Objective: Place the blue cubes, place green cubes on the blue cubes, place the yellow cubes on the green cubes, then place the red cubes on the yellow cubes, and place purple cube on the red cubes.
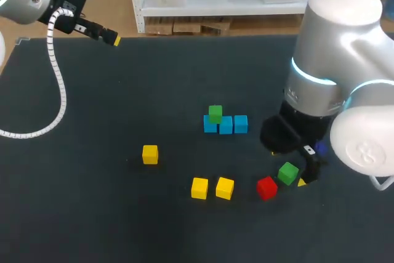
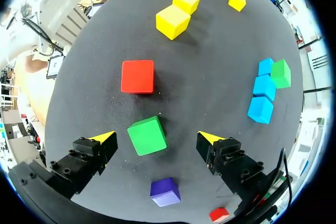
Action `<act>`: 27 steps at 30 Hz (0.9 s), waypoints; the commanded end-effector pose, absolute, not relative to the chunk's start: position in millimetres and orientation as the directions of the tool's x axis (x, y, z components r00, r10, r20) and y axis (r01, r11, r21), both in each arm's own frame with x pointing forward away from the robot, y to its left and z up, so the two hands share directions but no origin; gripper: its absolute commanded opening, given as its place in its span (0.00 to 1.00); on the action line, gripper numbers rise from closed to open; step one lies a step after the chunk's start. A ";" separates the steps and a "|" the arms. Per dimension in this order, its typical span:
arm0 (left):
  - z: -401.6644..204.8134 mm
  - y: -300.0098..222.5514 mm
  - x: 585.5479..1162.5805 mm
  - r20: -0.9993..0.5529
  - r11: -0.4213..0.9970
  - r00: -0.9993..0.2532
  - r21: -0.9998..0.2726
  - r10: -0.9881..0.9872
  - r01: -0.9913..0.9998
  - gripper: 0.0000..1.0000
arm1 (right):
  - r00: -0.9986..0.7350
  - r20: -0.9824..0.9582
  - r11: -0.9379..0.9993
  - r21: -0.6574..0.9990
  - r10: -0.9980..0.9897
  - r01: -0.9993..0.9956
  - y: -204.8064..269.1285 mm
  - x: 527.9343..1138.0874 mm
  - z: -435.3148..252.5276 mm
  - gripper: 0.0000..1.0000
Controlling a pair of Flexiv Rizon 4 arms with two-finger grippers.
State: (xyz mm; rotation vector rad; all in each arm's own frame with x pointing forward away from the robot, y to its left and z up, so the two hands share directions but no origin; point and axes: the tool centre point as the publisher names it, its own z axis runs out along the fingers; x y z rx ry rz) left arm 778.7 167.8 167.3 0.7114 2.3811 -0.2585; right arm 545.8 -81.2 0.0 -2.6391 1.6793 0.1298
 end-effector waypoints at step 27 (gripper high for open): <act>166.7 168.5 779.1 -0.627 0.833 -0.652 -0.009 0.426 0.553 1.00 | 0.258 -0.129 -0.275 0.135 -0.957 -0.952 -78.3 552.3 -2.8 0.00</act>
